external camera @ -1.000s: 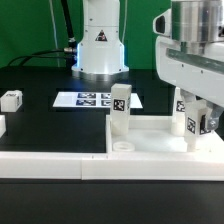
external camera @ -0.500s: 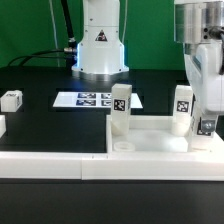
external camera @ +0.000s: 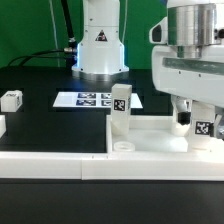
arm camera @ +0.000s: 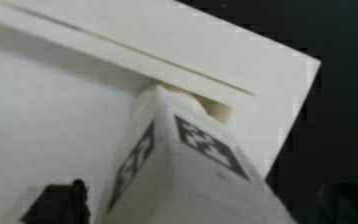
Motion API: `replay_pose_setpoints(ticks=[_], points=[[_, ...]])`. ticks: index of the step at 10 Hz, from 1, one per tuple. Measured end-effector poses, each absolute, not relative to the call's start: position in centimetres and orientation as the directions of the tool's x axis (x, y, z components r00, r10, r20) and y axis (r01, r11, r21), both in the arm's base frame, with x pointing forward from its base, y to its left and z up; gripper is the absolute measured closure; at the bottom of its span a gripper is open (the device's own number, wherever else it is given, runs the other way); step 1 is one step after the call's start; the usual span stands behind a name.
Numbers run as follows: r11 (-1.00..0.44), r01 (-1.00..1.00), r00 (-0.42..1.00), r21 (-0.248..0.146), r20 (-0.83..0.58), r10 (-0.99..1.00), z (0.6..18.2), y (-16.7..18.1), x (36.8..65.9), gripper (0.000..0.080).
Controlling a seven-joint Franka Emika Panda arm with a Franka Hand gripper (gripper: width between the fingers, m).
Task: Assemble square table
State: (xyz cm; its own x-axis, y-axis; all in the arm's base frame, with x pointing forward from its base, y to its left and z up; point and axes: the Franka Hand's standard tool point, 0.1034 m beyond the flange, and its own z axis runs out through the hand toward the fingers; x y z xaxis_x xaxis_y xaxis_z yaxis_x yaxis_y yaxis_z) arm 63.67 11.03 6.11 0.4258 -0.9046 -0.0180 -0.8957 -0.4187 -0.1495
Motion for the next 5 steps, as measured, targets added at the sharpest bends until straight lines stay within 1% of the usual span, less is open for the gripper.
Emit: replay_pose_setpoints(ticks=[3,4,5], points=[[-0.554,-0.819,0.560,-0.148,0.007,-0.829,6.10,10.95,63.67,0.0150],[-0.618,-0.772,0.622,-0.147,0.019,-0.782,6.10,10.92,63.67,0.0150],[-0.711,-0.688,0.714,-0.146,0.040,-0.699,6.43,11.09,63.87,0.0150]])
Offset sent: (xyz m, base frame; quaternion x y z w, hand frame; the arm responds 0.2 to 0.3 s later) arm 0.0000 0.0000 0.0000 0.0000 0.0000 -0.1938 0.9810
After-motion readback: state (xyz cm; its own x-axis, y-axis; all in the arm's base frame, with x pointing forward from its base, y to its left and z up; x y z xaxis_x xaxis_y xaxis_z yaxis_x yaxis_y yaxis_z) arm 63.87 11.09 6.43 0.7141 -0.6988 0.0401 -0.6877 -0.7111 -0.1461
